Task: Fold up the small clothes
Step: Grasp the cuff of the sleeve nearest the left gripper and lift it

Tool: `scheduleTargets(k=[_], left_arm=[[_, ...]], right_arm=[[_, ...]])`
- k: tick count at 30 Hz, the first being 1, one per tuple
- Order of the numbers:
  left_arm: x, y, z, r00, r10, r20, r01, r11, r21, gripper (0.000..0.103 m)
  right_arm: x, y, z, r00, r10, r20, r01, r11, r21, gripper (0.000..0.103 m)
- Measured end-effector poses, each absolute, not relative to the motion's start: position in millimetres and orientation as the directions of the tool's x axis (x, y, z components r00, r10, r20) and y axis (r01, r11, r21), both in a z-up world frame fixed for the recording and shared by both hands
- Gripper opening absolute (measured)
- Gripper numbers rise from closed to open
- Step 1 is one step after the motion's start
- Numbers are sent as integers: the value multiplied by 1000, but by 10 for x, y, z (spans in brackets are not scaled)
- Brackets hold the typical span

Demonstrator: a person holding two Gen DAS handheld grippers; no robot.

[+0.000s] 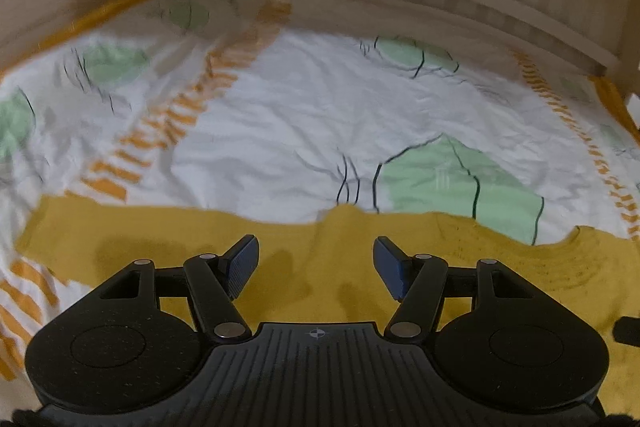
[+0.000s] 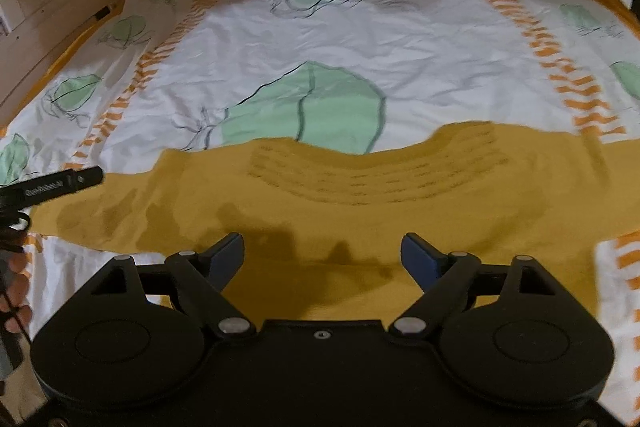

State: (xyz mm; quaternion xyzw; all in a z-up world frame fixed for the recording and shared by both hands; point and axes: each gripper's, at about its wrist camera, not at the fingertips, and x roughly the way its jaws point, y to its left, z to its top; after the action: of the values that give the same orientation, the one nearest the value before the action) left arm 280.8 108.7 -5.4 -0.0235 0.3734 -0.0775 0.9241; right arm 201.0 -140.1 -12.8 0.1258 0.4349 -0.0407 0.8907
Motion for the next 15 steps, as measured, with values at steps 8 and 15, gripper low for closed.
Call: scheduleTargets(k=[8, 15], left_arm=[[2979, 2020, -358, 687, -410, -601, -46, 800, -598, 62], [2924, 2494, -292, 791, -83, -606, -164, 926, -340, 62]], right_arm=[[2241, -1066, -262, 595, 91, -798, 153, 963, 223, 87], [2348, -769, -312, 618, 94, -780, 88, 978, 188, 87]])
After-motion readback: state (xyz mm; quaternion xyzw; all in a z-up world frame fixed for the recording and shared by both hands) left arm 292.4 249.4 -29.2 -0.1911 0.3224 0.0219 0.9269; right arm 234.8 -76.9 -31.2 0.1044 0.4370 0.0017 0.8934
